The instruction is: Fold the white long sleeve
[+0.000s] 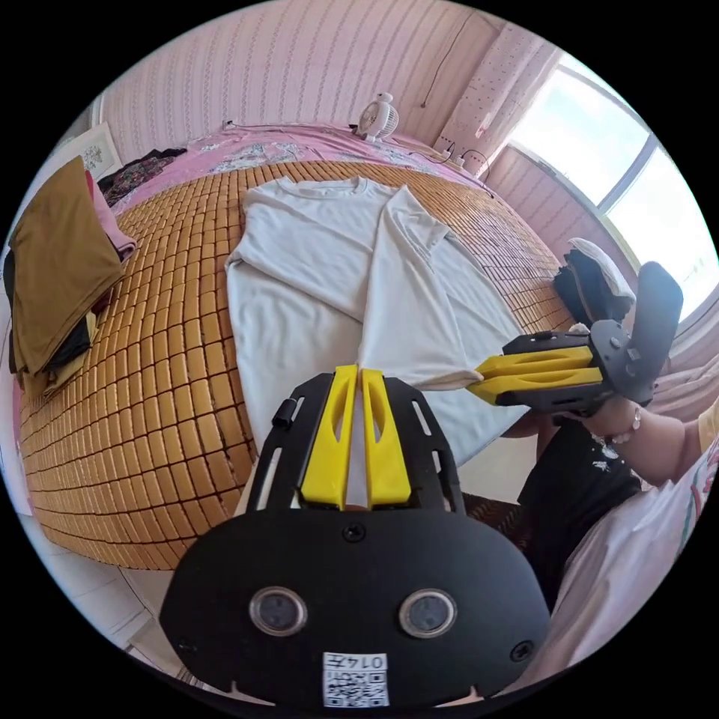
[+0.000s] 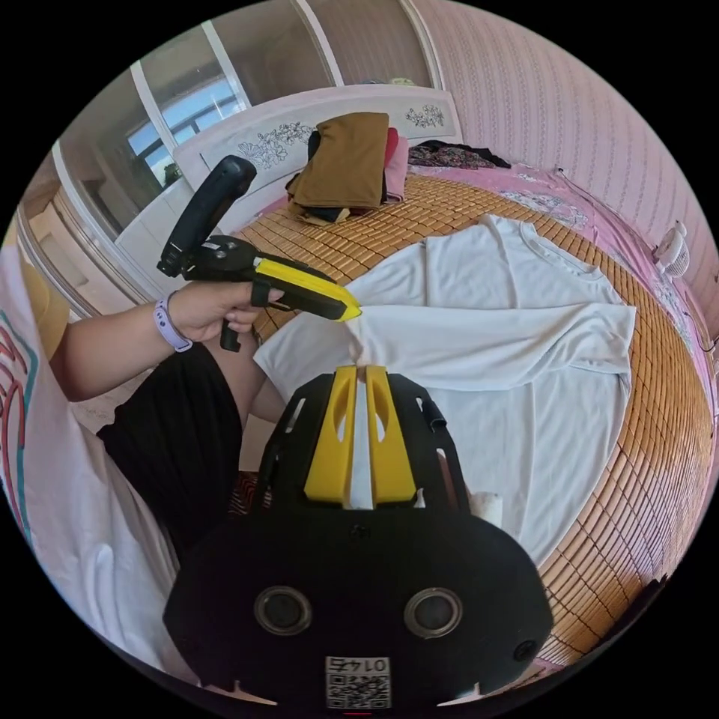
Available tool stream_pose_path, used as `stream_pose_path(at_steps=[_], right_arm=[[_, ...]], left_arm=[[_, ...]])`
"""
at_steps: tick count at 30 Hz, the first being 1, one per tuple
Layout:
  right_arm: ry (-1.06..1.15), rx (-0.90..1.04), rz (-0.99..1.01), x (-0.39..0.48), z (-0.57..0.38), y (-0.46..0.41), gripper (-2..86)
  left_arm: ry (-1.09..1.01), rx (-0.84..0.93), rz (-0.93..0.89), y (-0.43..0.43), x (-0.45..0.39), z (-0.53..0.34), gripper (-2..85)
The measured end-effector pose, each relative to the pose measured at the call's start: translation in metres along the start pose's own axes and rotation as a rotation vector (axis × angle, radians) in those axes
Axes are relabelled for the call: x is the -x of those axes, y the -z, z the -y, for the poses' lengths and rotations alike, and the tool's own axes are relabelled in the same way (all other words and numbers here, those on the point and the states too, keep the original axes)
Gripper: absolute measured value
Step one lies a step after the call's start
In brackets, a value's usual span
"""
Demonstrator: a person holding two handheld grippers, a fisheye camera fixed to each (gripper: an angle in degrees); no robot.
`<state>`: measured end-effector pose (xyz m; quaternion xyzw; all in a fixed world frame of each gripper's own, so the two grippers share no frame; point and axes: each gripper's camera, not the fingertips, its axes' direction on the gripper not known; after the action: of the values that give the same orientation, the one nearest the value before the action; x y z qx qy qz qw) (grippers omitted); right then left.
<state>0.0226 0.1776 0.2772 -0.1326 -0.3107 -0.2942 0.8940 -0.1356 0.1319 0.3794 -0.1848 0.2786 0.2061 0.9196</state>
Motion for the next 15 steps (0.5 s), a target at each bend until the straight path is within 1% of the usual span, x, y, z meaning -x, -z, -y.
stream_pose_path(at_steps=[2,5,9,12,15], right_arm=[[0.006,0.029,0.038,-0.004,0.005,-0.015,1.6],[-0.013,0.099,0.07,-0.015,0.005,-0.036,2.8],[-0.029,0.119,0.101,-0.032,-0.003,-0.031,6.1],[-0.033,0.08,0.031,-0.062,-0.01,-0.008,6.5],[-0.074,0.029,-0.1,-0.115,-0.007,0.019,6.8]], left_arm=[[0.015,-0.007,0.015,0.004,0.01,-0.002,-0.8],[0.05,0.024,0.083,-0.008,0.028,-0.007,-0.3],[0.076,0.102,0.013,-0.021,0.048,-0.015,3.3],[0.076,0.094,0.089,-0.007,0.063,-0.014,4.9],[0.113,0.034,0.095,0.006,0.095,-0.006,4.7]])
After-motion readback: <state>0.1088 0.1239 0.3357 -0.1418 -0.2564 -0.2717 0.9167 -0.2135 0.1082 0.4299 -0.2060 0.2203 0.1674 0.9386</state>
